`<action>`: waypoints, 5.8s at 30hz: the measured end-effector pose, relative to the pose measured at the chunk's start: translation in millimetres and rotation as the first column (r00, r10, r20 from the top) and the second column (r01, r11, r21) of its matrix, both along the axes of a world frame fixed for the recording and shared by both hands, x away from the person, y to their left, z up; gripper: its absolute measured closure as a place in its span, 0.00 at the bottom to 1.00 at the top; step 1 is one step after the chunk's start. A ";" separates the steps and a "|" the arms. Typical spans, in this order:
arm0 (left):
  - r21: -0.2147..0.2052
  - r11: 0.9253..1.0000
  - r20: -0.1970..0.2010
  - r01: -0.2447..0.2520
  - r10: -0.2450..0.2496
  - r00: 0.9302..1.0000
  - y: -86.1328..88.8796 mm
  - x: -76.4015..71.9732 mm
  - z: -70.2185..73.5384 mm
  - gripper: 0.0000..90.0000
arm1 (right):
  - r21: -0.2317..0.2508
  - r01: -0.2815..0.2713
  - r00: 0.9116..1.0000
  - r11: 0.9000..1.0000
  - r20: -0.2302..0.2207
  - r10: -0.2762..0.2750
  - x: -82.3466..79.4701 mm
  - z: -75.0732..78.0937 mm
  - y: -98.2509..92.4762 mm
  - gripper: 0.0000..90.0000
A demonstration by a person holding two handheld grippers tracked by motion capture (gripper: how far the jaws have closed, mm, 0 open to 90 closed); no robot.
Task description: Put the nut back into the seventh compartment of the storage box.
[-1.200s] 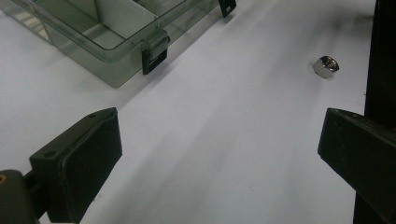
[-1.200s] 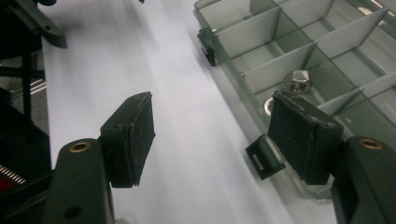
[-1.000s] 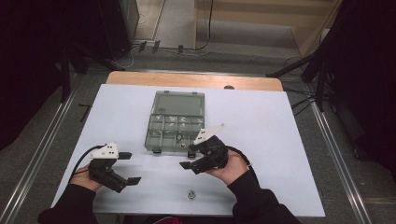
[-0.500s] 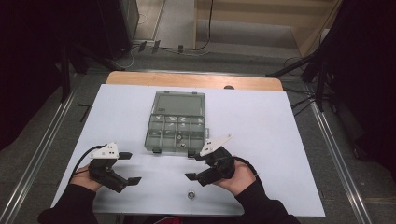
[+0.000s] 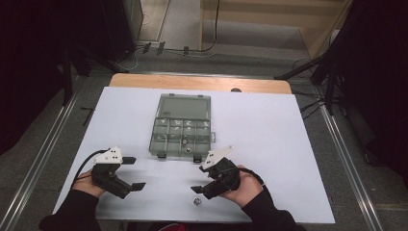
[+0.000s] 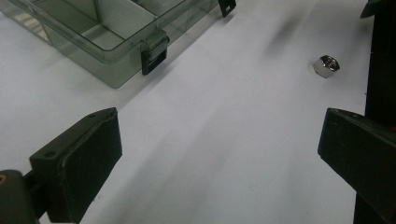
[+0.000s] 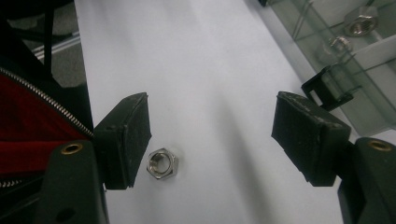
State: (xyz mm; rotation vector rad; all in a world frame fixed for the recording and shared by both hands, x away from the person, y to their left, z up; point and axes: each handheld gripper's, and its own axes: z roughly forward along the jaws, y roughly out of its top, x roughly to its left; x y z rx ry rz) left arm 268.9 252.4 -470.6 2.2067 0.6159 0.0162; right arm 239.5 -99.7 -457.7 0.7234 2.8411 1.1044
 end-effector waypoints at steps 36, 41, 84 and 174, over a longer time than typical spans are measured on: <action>0.008 1.000 -0.006 0.003 -0.003 1.000 -0.2 0.0 0.5 0.00 | -0.185 -0.115 0.993 0.976 -0.059 0.105 -18.1 -27.9 21.7 0.41; 0.004 1.000 -0.005 0.002 -0.002 1.000 -0.1 0.0 0.5 0.00 | -0.204 -0.135 0.990 0.970 -0.078 0.121 -20.3 -30.7 23.8 0.53; 0.003 1.000 -0.016 0.004 -0.004 1.000 -1.6 0.9 -1.1 0.00 | -0.152 -0.042 0.996 0.987 -0.079 0.030 -13.2 -9.5 17.4 0.80; 0.001 1.000 -0.018 0.018 -0.018 1.000 -2.3 -0.8 -4.8 0.00 | 0.009 0.186 0.982 0.982 -0.010 -0.186 112.9 8.9 18.5 0.44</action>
